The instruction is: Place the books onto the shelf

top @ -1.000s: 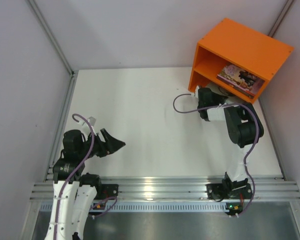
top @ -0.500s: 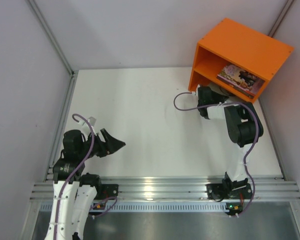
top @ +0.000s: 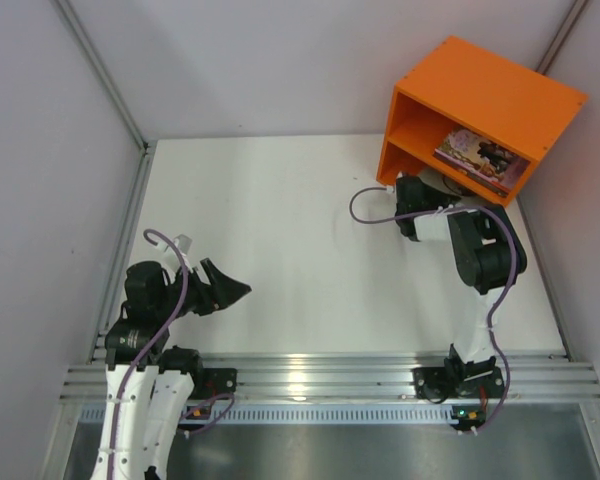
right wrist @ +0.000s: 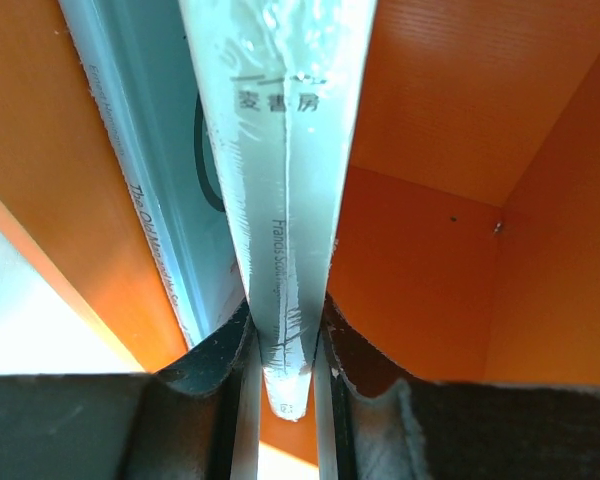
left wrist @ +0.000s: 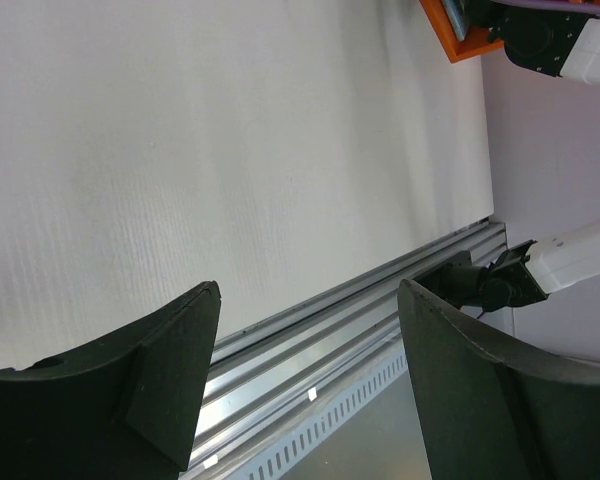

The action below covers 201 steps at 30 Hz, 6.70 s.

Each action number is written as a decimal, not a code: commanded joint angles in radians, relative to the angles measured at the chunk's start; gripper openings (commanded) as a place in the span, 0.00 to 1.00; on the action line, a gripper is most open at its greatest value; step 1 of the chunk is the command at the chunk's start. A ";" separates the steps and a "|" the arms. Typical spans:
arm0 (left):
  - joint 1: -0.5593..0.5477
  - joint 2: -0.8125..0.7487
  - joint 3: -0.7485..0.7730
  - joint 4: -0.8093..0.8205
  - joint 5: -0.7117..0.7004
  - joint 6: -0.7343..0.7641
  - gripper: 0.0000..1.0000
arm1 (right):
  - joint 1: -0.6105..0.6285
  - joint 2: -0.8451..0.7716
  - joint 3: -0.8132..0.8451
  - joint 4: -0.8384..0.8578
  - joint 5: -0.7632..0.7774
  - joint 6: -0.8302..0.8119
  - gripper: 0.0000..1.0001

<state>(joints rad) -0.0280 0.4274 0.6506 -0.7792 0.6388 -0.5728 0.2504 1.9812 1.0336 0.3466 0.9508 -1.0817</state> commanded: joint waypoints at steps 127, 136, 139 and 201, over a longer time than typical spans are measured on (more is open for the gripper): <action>-0.018 0.010 -0.003 0.061 -0.005 -0.010 0.77 | -0.016 0.059 0.286 -0.388 -0.136 0.266 0.31; -0.018 0.011 -0.003 0.063 -0.007 -0.010 0.77 | -0.016 0.045 0.276 -0.394 -0.156 0.273 0.32; -0.018 0.010 -0.003 0.064 -0.008 -0.012 0.77 | -0.014 0.025 0.260 -0.409 -0.199 0.284 0.40; -0.018 -0.004 -0.003 0.055 -0.004 -0.013 0.77 | -0.079 -0.062 0.164 -0.344 -0.176 0.290 0.37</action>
<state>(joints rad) -0.0425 0.4335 0.6483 -0.7639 0.6342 -0.5846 0.1680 1.9205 1.1355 -0.0238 0.7864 -0.8158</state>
